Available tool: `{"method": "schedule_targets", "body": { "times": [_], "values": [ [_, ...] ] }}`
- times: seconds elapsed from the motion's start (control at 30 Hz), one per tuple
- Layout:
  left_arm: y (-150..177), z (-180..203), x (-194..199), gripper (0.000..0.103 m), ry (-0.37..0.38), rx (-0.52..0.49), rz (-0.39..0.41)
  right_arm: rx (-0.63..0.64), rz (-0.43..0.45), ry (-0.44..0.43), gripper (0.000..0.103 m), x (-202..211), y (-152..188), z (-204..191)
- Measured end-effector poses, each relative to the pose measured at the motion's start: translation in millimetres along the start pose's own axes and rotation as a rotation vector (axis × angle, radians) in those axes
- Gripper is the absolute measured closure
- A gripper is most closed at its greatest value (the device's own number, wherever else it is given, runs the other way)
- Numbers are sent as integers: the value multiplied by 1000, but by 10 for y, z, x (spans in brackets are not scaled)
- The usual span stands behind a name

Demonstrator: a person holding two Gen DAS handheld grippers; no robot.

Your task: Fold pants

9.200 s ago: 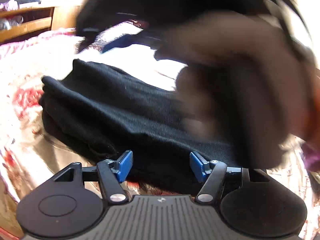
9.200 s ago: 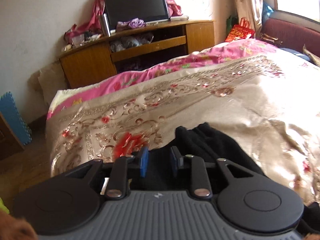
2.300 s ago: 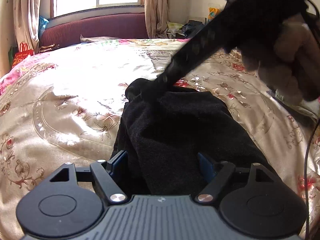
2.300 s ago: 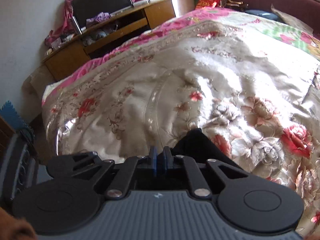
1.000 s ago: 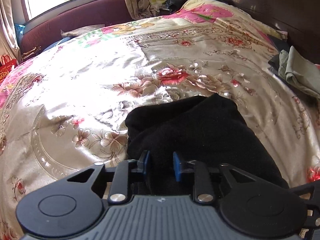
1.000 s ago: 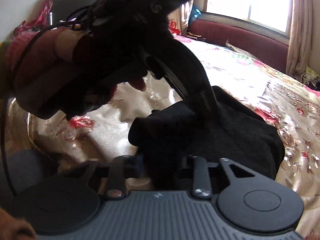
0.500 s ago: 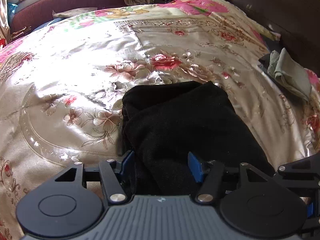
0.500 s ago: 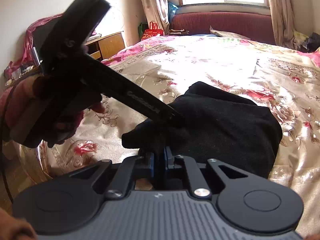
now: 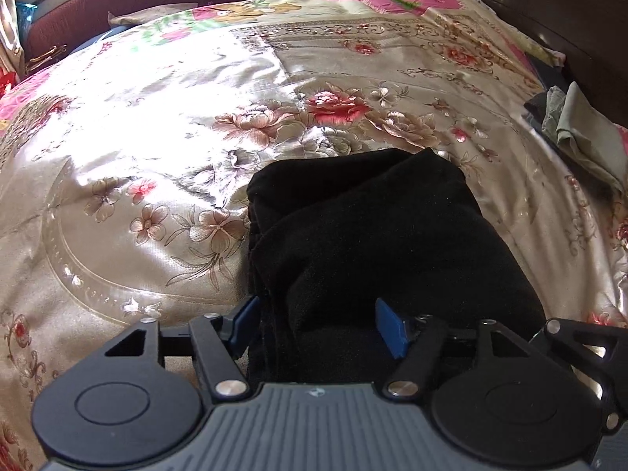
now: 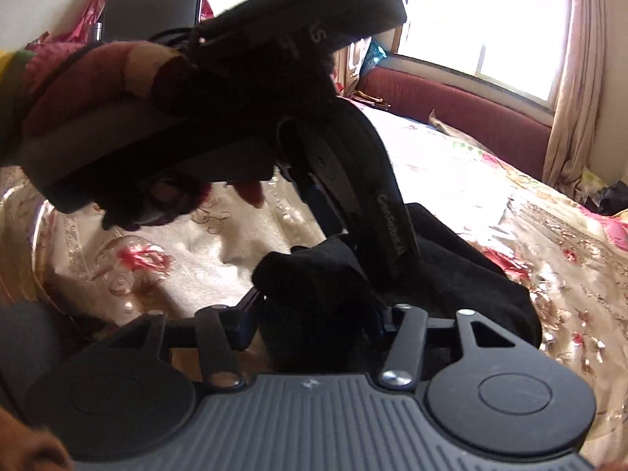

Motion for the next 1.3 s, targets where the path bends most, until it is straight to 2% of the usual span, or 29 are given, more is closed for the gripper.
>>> {"method": "schedule_targets", "body": {
  "times": [0.03,0.1,0.17,0.2,0.27,0.33,0.37,0.5,0.57,0.63,0.67,0.7,0.77,0.87,0.97,1.07,1.13,1.2,1.27,1.3],
  "values": [
    [18,-3,-18,23,3,11,-5,-19,-9,-2,78,-13,4,49],
    [10,-5,-72,23,23,43,-18,-130,-35,-52,88,12,-14,226],
    [-34,7,-98,33,84,107,-27,-217,-45,-85,91,80,-51,341],
    [-71,29,-82,34,82,114,-22,-252,-41,-99,91,146,-66,403],
    [-150,69,-19,49,82,98,1,-297,-30,-122,92,246,-90,472],
    [-287,76,71,59,113,104,29,-356,-12,-151,92,354,-122,532],
    [-363,86,126,61,126,98,51,-362,3,-150,92,397,-150,546],
    [-577,102,282,61,110,34,156,-341,87,-115,92,484,-371,610],
    [-512,-21,148,59,67,53,149,-322,86,-111,92,350,-413,578],
    [-308,-152,-131,54,1,62,91,-313,59,-113,91,104,-380,480],
    [-211,-199,-230,50,-19,67,70,-304,12,-131,87,-79,-327,406],
    [-96,-245,-285,49,-18,86,62,-279,-60,-148,86,-260,-257,317],
    [-14,-293,-204,44,-2,113,84,-284,-109,-174,79,-360,-161,229],
    [-52,-321,51,41,-31,91,137,-231,-24,-167,81,-52,-187,283],
    [-160,-299,228,43,-106,58,180,-321,33,-181,78,292,-221,574],
    [-259,-88,338,42,-141,-10,249,-338,88,-65,76,456,-162,902],
    [-298,56,306,42,-162,-54,265,-339,52,-5,75,410,-62,996],
    [-264,148,151,42,-166,-98,231,-375,27,-49,75,371,44,973],
    [-117,178,-130,36,-240,-176,154,-386,-22,-64,75,276,156,915],
    [-44,166,-230,34,-252,-200,135,-373,-44,-51,75,207,220,881]
  ]
}}
Point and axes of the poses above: each gripper's, at about its wrist camera, not at the fingertips, and x roughly against the way its jaws point, z to its right, y to its underside, the point moved 5 cm from there along -x, roughly the way its jaws point, and after that the axes turned 6 degrees about -x, right-handed, at the moved point
